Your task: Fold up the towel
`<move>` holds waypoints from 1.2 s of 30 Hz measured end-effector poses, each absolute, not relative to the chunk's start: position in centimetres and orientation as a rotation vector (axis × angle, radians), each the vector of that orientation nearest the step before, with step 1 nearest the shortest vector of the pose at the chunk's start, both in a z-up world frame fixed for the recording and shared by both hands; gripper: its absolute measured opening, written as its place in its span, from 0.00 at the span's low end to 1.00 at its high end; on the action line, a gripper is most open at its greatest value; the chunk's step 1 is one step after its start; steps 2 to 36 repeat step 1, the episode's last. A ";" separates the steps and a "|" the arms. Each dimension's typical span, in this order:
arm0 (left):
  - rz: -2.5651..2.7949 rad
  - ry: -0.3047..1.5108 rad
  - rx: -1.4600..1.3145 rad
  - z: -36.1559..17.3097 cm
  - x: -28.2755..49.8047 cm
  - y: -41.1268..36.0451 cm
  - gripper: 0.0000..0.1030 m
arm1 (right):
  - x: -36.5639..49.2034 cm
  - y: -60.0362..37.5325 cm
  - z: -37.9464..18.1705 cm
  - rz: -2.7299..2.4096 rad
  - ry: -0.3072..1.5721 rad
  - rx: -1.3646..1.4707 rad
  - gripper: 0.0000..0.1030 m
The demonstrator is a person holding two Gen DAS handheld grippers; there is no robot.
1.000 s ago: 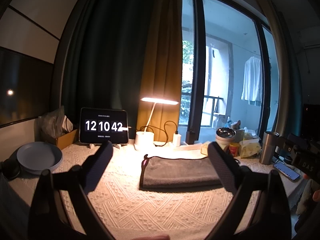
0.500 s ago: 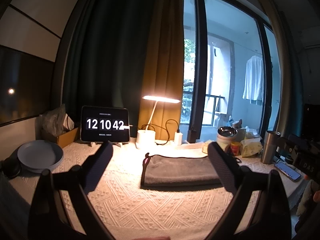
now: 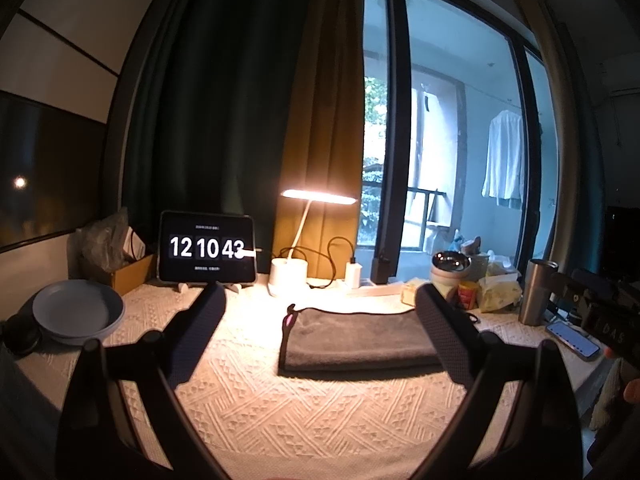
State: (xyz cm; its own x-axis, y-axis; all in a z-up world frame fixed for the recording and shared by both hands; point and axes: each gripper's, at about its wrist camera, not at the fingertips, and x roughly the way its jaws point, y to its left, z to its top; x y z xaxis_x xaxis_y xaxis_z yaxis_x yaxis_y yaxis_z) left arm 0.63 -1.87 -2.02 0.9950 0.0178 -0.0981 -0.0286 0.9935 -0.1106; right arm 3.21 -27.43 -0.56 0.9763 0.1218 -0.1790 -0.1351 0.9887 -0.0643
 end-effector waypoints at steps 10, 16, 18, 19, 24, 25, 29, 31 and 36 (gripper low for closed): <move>0.019 0.106 -0.117 -2.0 0.8 -1.8 0.94 | 3.2 -27.4 -0.6 0.132 0.176 -0.077 0.55; 0.019 0.106 -0.117 -2.0 0.8 -1.8 0.94 | 3.2 -27.4 -0.6 0.132 0.176 -0.077 0.55; 0.019 0.106 -0.117 -2.0 0.8 -1.8 0.94 | 3.2 -27.4 -0.6 0.132 0.176 -0.077 0.55; 0.019 0.106 -0.117 -2.0 0.8 -1.8 0.94 | 3.2 -27.4 -0.6 0.132 0.176 -0.077 0.55; 0.019 0.106 -0.117 -2.0 0.8 -1.8 0.94 | 3.2 -27.4 -0.6 0.132 0.176 -0.077 0.55; 0.019 0.106 -0.117 -2.0 0.8 -1.8 0.94 | 3.2 -27.4 -0.6 0.132 0.176 -0.077 0.55; 0.019 0.106 -0.117 -2.0 0.8 -1.8 0.94 | 3.2 -27.4 -0.6 0.132 0.176 -0.077 0.55; 0.019 0.106 -0.117 -2.0 0.8 -1.8 0.94 | 3.2 -27.4 -0.6 0.132 0.176 -0.077 0.55; 0.019 0.106 -0.117 -2.0 0.8 -1.8 0.94 | 3.2 -27.4 -0.6 0.132 0.176 -0.077 0.55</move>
